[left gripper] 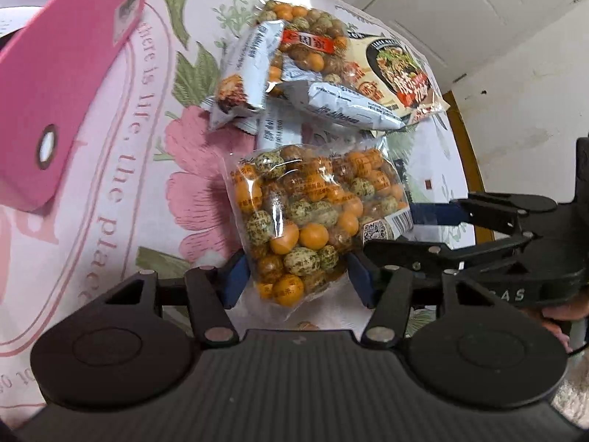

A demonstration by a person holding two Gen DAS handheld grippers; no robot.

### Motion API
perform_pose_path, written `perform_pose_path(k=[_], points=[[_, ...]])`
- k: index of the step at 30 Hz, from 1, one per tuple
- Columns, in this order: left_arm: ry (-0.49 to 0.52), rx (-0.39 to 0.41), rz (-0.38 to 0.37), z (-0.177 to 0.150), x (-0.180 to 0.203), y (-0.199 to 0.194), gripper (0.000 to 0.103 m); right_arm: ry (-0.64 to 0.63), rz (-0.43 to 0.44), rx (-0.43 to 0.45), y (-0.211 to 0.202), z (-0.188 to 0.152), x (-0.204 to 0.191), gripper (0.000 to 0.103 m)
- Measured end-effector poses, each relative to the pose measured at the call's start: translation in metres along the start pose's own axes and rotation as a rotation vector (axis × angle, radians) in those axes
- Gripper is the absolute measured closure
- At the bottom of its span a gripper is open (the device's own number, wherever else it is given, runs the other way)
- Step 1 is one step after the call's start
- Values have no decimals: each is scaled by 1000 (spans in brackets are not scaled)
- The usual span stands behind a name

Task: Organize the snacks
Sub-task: 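Grasp the clear bag of speckled candy eggs with the left gripper, then lower the candy egg bag into the pink box and release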

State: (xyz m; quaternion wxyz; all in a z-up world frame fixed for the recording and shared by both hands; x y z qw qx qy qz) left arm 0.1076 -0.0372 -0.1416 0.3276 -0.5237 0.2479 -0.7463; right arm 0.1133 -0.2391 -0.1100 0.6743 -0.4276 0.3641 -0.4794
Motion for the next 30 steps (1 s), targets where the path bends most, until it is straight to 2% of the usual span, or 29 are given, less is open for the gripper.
perform_pose_path(k=[3,7,11,17,26,30], points=[[-20,2,-3,-3,-3,-13,47,3,-3,-13,-5,2,-9,34],[7,16,7,-6,0,-29,46,23,10,-31,-13,4,-17,34],[47,-51,4,-7,5,-38,46,55,26,-84,-20,2,-24,34],[71,-88,6,-16,10,-54,47,55,22,-128,-34,-7,-39,34],[105,-54,19,-24,17,-94,46,36,34,-96,-61,-10,-61,34],[146,-28,43,-30,27,-125,46,108,50,-107,-78,-11,-75,34]])
Point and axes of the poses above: each gripper's, at about its wrist camera, not at the fingertips, and y roughly the way its jaws point, x to its right, z to its top, the point moved 1 cm from there along y, roughly the way its jaws point, and after that the axes turned 8 degrees about -z, right-handed, at the moved point
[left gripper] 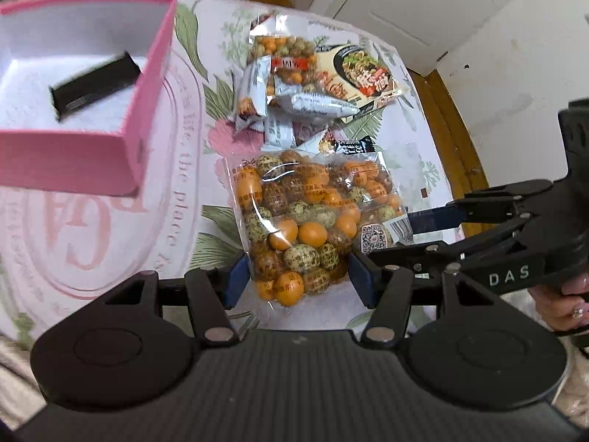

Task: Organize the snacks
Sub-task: 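Lower the candy egg bag into the pink box and release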

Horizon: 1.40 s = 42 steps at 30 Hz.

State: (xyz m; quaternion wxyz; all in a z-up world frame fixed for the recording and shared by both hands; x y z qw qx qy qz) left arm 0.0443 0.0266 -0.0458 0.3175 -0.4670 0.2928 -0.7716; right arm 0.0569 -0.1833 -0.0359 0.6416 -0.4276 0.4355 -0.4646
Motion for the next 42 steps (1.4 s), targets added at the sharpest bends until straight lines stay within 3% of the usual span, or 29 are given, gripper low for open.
perform_pose_path(k=[5,11,18,27,30,35,38,42], points=[[25,31,22,0,0,-45,46,-32,9,50,-27,4,-31,34],[108,116,73,17,-11,-103,46,-103,37,121,-56,32,-73,35],[75,148,119,45,-56,-134,46,-100,92,169,-44,75,-107,36],[5,149,113,87,-141,-125,46,-78,50,130,6,139,-147,36],[0,174,136,91,-167,-117,46,-30,74,117,31,158,-150,36],[1,190,168,92,-199,-101,46,44,118,156,71,162,-153,36],[-15,165,162,100,-218,-91,45,101,152,118,96,166,-152,36],[-71,107,169,111,-240,-69,41,68,82,127,108,168,-158,37]])
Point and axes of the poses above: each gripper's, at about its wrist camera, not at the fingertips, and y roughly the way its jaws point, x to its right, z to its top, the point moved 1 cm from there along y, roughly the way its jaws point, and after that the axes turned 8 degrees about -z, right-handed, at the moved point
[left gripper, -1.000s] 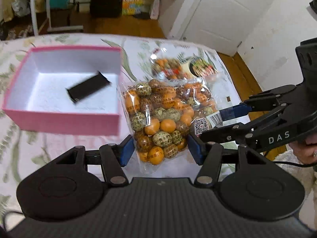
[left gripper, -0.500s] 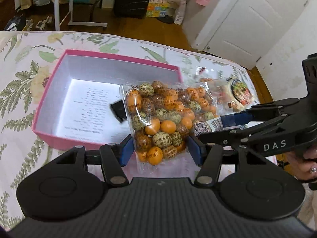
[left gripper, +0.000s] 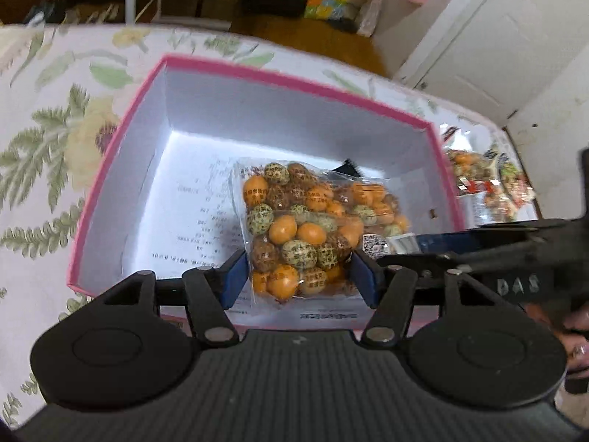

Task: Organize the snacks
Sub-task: 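Lower the candy egg bag into the pink box and release, then grasp a white snack bar with the left gripper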

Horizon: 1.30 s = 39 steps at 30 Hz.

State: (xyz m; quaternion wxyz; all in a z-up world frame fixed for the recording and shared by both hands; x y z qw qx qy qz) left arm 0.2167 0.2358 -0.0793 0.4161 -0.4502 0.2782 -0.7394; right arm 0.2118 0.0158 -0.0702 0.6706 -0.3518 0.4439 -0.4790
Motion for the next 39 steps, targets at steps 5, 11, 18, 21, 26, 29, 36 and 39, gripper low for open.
perform_pose_path(k=[5,11,18,21,26,29,36,39], points=[[117,84,176,-7,20,-1,39,-196,-61,26,-7,-7,-16,38],[142,92,117,-16,55,-25,39,-260,-2,123,-70,-21,2,37],[221,95,30,-27,120,-58,38,-238,-27,136,-154,-50,65,34],[257,82,-10,-32,147,-64,38,-237,-61,159,-177,-71,101,33],[342,61,-37,-40,194,-54,37,-271,-146,241,-209,-108,153,30],[378,53,-60,-46,220,-45,38,-282,-165,269,-209,-122,174,28],[406,24,-142,-65,260,-3,38,-301,-183,308,-182,-123,196,28],[411,21,-194,-74,268,22,38,-297,-168,289,-171,-106,199,28]])
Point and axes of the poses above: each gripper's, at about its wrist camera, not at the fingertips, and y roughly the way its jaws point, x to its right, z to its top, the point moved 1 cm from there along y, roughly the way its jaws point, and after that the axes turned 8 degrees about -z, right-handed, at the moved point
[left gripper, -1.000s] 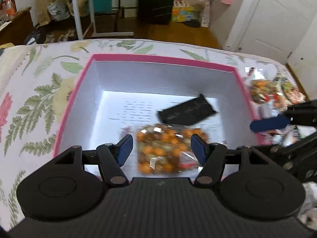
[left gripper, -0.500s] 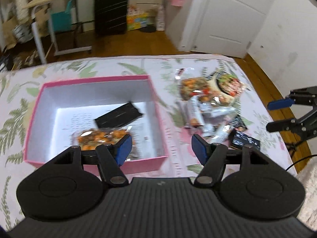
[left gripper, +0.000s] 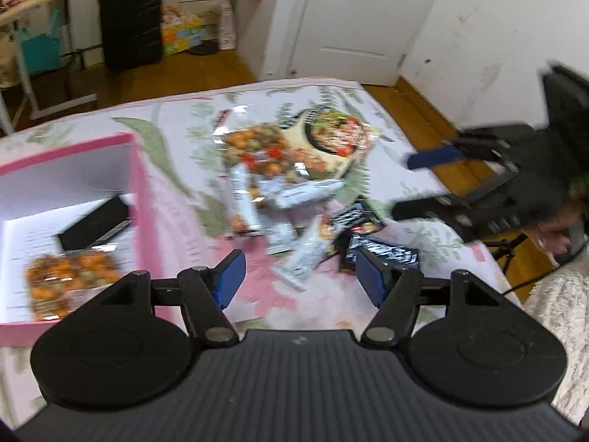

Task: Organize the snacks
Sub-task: 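Grasp a white snack bar with the left gripper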

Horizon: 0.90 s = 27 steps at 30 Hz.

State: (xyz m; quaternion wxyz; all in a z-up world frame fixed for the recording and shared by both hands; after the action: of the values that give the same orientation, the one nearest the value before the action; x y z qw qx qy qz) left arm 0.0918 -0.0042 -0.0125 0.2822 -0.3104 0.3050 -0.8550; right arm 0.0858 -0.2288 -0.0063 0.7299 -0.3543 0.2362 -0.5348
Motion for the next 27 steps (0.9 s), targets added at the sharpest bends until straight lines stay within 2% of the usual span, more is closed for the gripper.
perform_pose_path(k=[3,5,8,10,12,16,19,21,23,25,27], points=[[15,10,-19,-6,3,29,38,33,42,-83,23,19,3,28],[20,21,-17,-9,3,46,38,45,80,-97,38,30,4,31],[24,27,-1,-11,-2,79,38,-29,65,-92,66,31,0,40],[45,16,5,-12,-4,100,39,-66,57,-116,82,25,0,51],[66,-6,12,-13,-7,116,41,-85,57,-112,94,18,6,54],[71,-32,-21,-16,-14,136,41,-92,118,-74,105,11,19,54],[73,-52,-16,-21,-18,145,44,-111,145,-58,114,7,19,53],[91,-59,-20,-26,-17,149,44,-142,118,-58,121,4,14,53],[165,-49,12,-33,-11,154,44,-195,82,-60,125,0,8,51],[217,-41,42,-38,-7,158,44,-254,50,-51,126,-4,3,43],[224,-34,58,-39,-7,164,44,-288,19,-57,129,-7,1,42]])
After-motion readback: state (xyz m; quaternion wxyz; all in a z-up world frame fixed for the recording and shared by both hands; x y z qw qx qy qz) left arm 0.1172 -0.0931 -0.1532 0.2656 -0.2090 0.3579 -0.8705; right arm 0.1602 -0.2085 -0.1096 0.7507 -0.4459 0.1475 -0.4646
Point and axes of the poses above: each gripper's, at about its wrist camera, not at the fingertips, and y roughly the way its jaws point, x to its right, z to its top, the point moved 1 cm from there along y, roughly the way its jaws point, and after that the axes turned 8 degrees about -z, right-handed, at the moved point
